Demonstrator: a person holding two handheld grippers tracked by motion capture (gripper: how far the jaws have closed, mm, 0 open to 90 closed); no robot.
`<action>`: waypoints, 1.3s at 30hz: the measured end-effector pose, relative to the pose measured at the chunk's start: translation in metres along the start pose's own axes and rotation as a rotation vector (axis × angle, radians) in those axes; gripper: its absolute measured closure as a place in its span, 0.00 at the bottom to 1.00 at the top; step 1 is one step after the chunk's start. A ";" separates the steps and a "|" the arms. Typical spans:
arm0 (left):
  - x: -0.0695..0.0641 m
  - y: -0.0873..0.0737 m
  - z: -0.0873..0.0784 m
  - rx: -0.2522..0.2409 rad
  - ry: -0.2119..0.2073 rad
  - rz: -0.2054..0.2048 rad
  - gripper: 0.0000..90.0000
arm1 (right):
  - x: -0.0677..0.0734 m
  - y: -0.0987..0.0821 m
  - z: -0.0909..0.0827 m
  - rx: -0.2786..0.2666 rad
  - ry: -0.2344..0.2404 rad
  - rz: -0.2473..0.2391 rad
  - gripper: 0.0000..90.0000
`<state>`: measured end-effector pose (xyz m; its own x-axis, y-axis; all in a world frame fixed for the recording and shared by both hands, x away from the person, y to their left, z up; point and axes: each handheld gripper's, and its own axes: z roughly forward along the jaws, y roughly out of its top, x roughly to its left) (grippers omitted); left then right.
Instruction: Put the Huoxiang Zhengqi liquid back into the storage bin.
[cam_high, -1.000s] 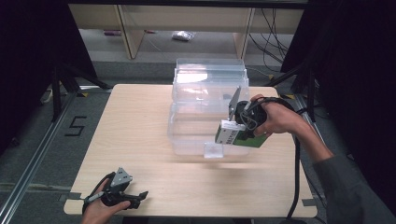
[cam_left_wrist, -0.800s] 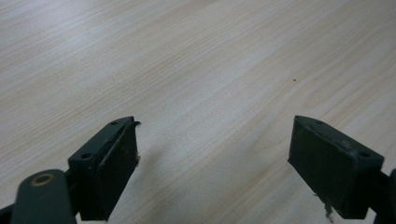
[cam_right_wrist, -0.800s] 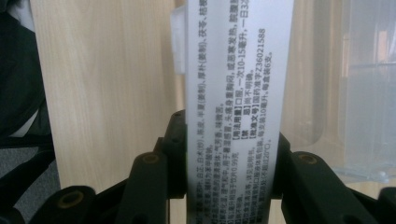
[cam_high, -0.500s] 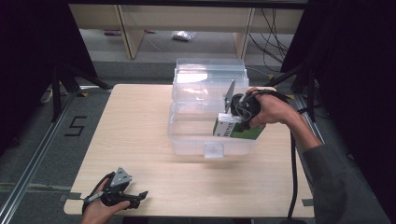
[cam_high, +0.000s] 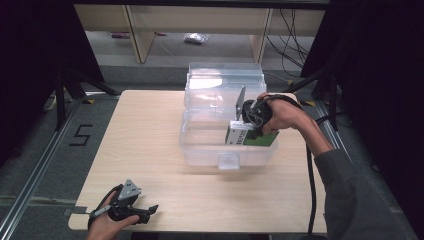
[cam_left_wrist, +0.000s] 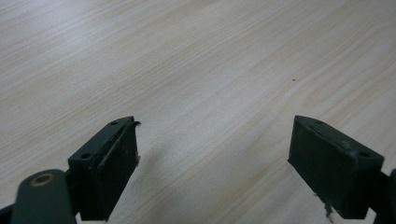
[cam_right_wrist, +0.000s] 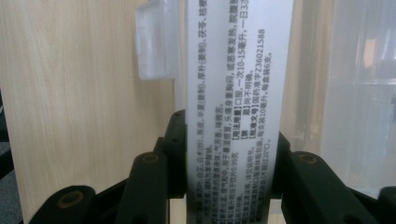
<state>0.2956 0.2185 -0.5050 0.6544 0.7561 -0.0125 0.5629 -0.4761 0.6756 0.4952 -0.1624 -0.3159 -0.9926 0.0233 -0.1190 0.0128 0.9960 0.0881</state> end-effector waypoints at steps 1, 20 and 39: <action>0.000 0.000 0.000 0.007 0.000 0.005 0.17 | -0.001 0.000 0.001 0.011 0.003 0.004 0.71; 0.000 0.000 0.000 0.001 -0.002 0.000 0.17 | -0.014 -0.006 0.032 0.044 0.012 0.011 0.71; 0.001 0.000 -0.001 0.013 0.002 0.005 0.17 | -0.021 -0.012 0.049 0.061 0.019 0.008 0.71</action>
<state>0.2956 0.2196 -0.5045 0.6562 0.7545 -0.0071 0.5661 -0.4861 0.6658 0.5214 -0.1705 -0.3633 -0.9945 0.0300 -0.0999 0.0273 0.9992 0.0287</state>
